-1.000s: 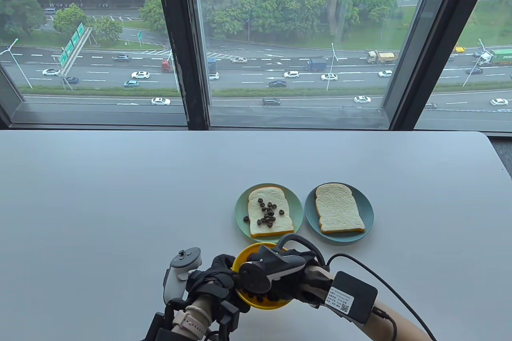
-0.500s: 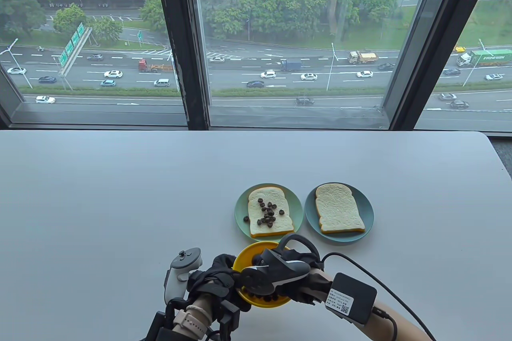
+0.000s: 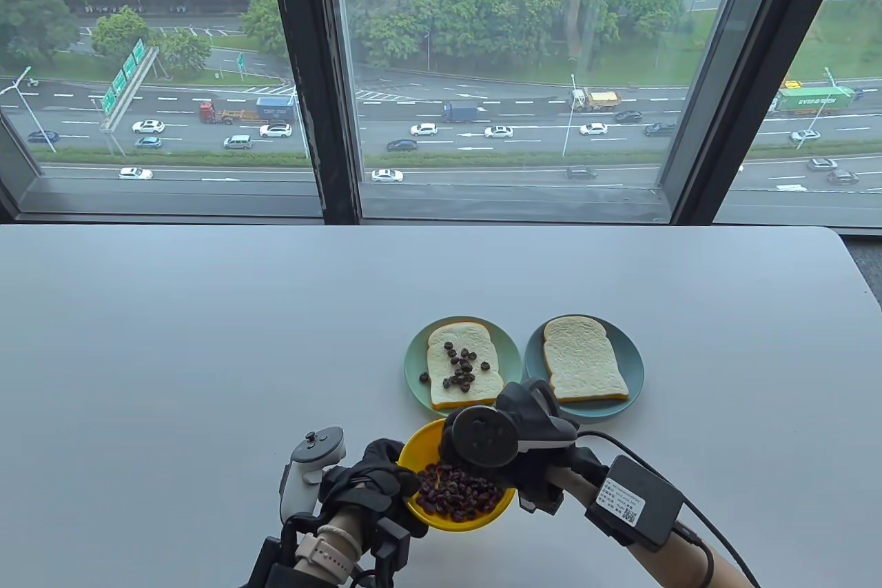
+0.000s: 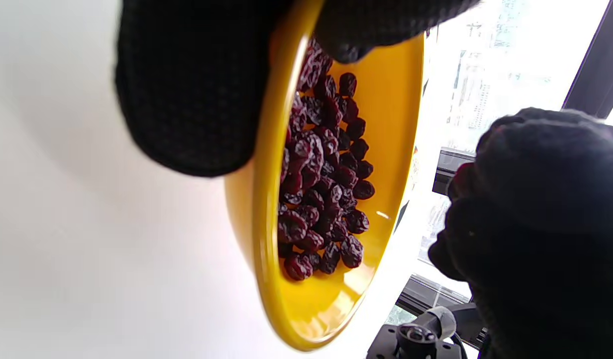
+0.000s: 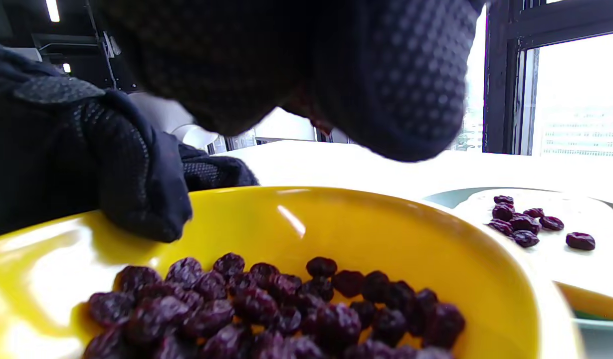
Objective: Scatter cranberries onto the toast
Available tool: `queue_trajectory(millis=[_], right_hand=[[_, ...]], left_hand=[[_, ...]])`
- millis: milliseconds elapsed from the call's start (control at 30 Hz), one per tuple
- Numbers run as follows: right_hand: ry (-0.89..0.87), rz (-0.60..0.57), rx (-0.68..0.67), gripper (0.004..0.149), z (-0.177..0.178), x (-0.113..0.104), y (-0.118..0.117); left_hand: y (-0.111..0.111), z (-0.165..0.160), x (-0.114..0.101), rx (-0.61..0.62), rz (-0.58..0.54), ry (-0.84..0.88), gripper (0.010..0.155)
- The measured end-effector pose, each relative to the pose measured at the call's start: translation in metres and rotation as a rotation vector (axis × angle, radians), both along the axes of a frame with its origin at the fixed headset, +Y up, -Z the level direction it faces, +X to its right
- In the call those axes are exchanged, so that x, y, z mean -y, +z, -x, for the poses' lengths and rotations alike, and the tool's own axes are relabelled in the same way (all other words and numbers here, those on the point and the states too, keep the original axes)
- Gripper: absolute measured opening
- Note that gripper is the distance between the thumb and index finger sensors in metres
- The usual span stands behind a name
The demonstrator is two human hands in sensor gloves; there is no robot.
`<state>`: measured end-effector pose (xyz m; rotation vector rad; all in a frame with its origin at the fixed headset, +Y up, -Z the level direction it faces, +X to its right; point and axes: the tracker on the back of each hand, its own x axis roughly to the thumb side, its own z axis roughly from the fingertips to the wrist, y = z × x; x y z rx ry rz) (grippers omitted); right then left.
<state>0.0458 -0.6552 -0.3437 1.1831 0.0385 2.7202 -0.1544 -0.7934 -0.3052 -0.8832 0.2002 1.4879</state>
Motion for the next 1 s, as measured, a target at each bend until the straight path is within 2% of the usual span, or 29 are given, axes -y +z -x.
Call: queue_trajectory(millis=[67,167,367,533,667,800,900,1000], right_hand=[[-0.013,0.009,0.069,0.034,-0.004,-0.001,-0.018],[-0.004,0.026,0.206,0.034,-0.009,0.005,-0.059],[0.002,0.071,0.439,0.035,-0.008,0.037,-0.143],[0.034,0.059,0.537,0.034,0.001,0.066,-0.183],[0.103,0.01,0.58,0.034,0.006,0.081,-0.195],[0.131,0.022,0.569,0.034,0.011,0.087,-0.195],[0.135,0.01,0.563,0.037,0.011,0.087,-0.192],[0.092,0.053,0.538,0.038,0.006,0.083,-0.189]], left_hand=[[0.0,-0.001,0.001,-0.006,0.01,0.02,0.061],[0.0,-0.002,0.0,0.004,0.001,0.018,0.061],[0.0,-0.002,0.003,0.02,0.016,0.009,0.061],[0.0,0.0,0.005,0.02,0.028,0.018,0.061],[0.0,0.003,0.005,0.01,0.029,0.027,0.061],[-0.001,0.004,0.006,0.009,0.037,0.028,0.061],[0.0,0.003,0.007,0.011,0.042,0.025,0.061],[0.0,0.003,0.006,0.015,0.04,0.018,0.061]])
